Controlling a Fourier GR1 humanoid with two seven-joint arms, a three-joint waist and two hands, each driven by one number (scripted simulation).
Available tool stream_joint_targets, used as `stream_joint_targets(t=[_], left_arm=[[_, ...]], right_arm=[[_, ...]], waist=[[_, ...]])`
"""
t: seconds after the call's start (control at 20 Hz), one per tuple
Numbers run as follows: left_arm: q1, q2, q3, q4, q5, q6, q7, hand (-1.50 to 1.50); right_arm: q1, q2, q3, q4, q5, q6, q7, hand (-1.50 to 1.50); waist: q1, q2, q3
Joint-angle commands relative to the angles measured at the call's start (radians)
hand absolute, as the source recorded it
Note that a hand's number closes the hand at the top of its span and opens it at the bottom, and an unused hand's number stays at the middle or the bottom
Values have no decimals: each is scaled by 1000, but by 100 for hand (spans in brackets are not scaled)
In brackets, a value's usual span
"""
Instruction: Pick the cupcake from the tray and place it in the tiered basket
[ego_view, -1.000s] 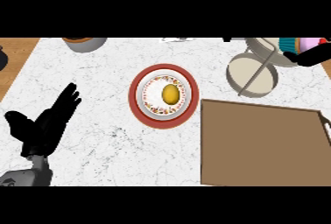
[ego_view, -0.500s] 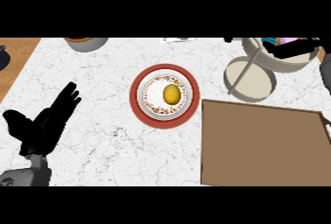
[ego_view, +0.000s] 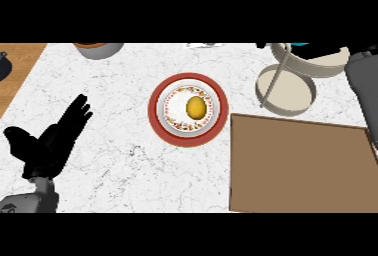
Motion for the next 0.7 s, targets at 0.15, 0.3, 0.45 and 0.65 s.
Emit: stream_joint_targets(t=[0.15,0.3,0.45,0.65], left_arm=[[-26,2,16,18,0,-9,3,0],[28,-30,-13,-2,-25,10,-18,0],[-9,-12,4,-38,7,3,61,0],[28,-32,-5,-7,-31,17,-20,0]], right_arm=[[-42,29,-86,68,-92,19,-11,-150],[-105,55,-143,78,-153,16,59,-150],[-75,34,-221,68,-239,44,31,-150],[-82,-71,-339,85,-364,155,33,-150]], waist=[[0,6,1],[9,6,1],[-1,2,2],[-6,3,2]])
